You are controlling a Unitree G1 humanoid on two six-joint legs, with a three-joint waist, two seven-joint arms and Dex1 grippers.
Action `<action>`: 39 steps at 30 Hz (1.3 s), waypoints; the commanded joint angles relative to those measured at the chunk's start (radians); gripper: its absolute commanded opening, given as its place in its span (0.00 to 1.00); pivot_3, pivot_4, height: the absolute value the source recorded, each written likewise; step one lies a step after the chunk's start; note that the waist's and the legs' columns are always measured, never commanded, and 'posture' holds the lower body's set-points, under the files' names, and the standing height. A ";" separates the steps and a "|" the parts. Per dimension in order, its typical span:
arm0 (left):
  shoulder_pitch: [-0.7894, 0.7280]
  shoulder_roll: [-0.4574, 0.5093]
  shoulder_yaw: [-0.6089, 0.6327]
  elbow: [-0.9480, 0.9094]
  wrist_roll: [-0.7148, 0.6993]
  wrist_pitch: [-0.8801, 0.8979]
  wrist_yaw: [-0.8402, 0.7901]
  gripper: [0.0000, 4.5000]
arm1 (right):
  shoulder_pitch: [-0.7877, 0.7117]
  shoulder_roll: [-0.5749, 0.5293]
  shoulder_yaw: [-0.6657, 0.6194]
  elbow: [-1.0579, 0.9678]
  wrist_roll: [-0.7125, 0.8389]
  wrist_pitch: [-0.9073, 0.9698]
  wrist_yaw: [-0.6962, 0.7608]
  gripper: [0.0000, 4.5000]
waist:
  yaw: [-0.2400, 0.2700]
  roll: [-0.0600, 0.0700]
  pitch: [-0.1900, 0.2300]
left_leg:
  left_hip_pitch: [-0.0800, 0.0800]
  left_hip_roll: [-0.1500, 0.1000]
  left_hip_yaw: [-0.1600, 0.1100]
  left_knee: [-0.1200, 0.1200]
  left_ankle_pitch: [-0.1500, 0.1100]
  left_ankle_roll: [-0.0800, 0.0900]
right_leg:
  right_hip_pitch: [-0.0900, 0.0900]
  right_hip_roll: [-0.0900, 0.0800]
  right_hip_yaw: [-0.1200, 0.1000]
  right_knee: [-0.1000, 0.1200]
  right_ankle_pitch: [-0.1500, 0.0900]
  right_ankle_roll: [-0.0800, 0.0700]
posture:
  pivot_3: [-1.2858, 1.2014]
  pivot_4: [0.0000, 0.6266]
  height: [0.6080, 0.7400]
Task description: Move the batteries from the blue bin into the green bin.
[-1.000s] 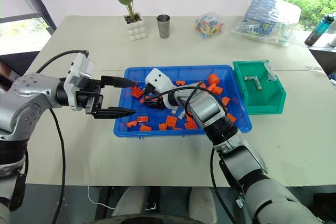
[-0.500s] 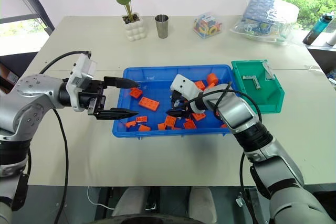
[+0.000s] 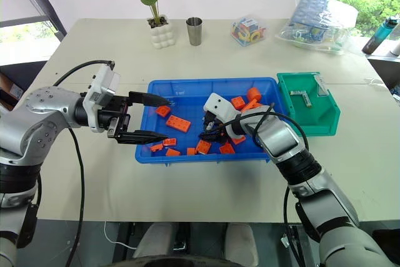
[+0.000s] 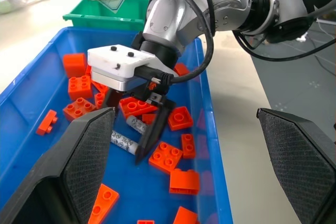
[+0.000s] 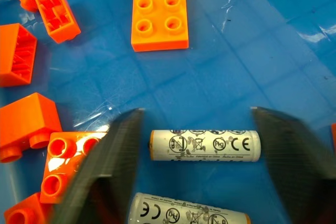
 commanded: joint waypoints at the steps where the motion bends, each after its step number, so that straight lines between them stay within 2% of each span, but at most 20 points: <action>1: 0.005 -0.005 0.021 -0.009 -0.001 -0.024 0.011 1.00 | 0.004 0.000 -0.045 -0.025 0.003 -0.004 -0.010 0.51 | 0.000 0.000 0.000 | 0.000 0.000 0.000 0.000 0.000 0.000 | 0.000 0.000 0.000 0.000 0.000 0.000 | 0.52 0.24 0.78; 8: 0.048 -0.041 0.039 0.008 0.021 -0.096 0.043 1.00 | 0.016 -0.015 -0.081 -0.056 0.011 0.013 -0.023 0.51 | 0.000 0.000 0.000 | 0.000 0.000 0.000 0.000 0.000 0.000 | 0.000 0.000 0.000 0.000 0.000 0.000 | 0.52 0.24 0.78; 12: 0.065 -0.053 0.045 0.029 0.031 -0.125 0.059 1.00 | -0.011 -0.050 -0.185 -0.102 0.043 0.057 -0.039 0.51 | 0.002 0.000 0.000 | 0.000 0.000 0.000 0.000 0.000 0.000 | 0.000 0.000 0.000 0.000 0.000 0.000 | 0.52 0.24 0.78; 16: 0.099 -0.057 0.043 0.035 0.044 -0.148 0.070 1.00 | -0.026 -0.170 -0.369 -0.065 0.045 0.055 -0.076 0.51 | 0.007 0.000 0.000 | 0.000 0.000 0.000 0.000 0.000 0.000 | 0.001 -0.001 0.000 -0.001 0.000 0.000 | 0.52 0.24 0.78; 20: 0.125 -0.058 0.042 0.027 0.050 -0.162 0.071 1.00 | 0.022 -0.263 -0.466 -0.004 0.030 0.016 -0.109 0.51 | 0.004 -0.001 0.001 | 0.000 -0.001 0.000 0.000 0.000 0.001 | 0.001 -0.001 0.000 -0.002 0.000 0.000 | 0.52 0.24 0.78; 24: 0.143 -0.056 0.031 0.024 0.061 -0.176 0.071 1.00 | 0.070 -0.314 -0.526 0.050 0.014 -0.018 -0.143 0.51 | -0.001 -0.001 0.001 | 0.000 0.001 0.001 0.000 0.000 0.001 | 0.001 -0.001 0.000 -0.002 0.000 0.000 | 0.52 0.24 0.78; 29: 0.139 -0.064 0.027 0.019 0.060 -0.171 0.076 1.00 | 0.111 -0.322 -0.546 0.118 -0.024 -0.085 -0.201 0.51 | 0.001 0.000 0.001 | 0.001 0.002 0.002 0.000 0.000 0.000 | 0.001 0.000 0.000 -0.002 0.000 0.000 | 0.52 0.24 0.78; 31: 0.140 -0.068 0.027 0.015 0.057 -0.169 0.077 1.00 | 0.109 -0.309 -0.563 0.146 -0.030 -0.101 -0.240 0.75 | 0.003 -0.001 0.001 | 0.001 0.002 0.003 0.000 0.000 0.000 | 0.002 -0.001 0.000 -0.002 0.000 0.000 | 0.52 0.24 0.78; 33: 0.140 -0.069 0.028 0.013 0.056 -0.167 0.077 1.00 | 0.096 -0.301 -0.571 0.158 -0.032 -0.111 -0.263 0.94 | 0.004 -0.001 0.001 | 0.001 0.002 0.002 0.000 0.000 0.000 | 0.002 -0.001 0.000 -0.002 0.000 0.000 | 0.52 0.24 0.78; 34: 0.141 -0.069 0.029 0.012 0.055 -0.167 0.077 1.00 | 0.090 -0.301 -0.572 0.158 -0.032 -0.117 -0.270 0.99 | 0.003 0.000 0.001 | 0.001 0.002 0.002 0.000 0.000 0.000 | 0.002 -0.001 0.000 -0.002 0.000 0.000 | 0.52 0.24 0.78; 39: 0.137 -0.069 0.031 0.014 0.053 -0.163 0.075 1.00 | 0.049 -0.276 -0.593 0.104 0.015 -0.120 -0.270 0.99 | 0.000 0.000 0.001 | 0.001 0.003 0.002 0.000 0.000 0.000 | 0.002 0.000 0.000 -0.002 0.000 0.000 | 0.52 0.24 0.78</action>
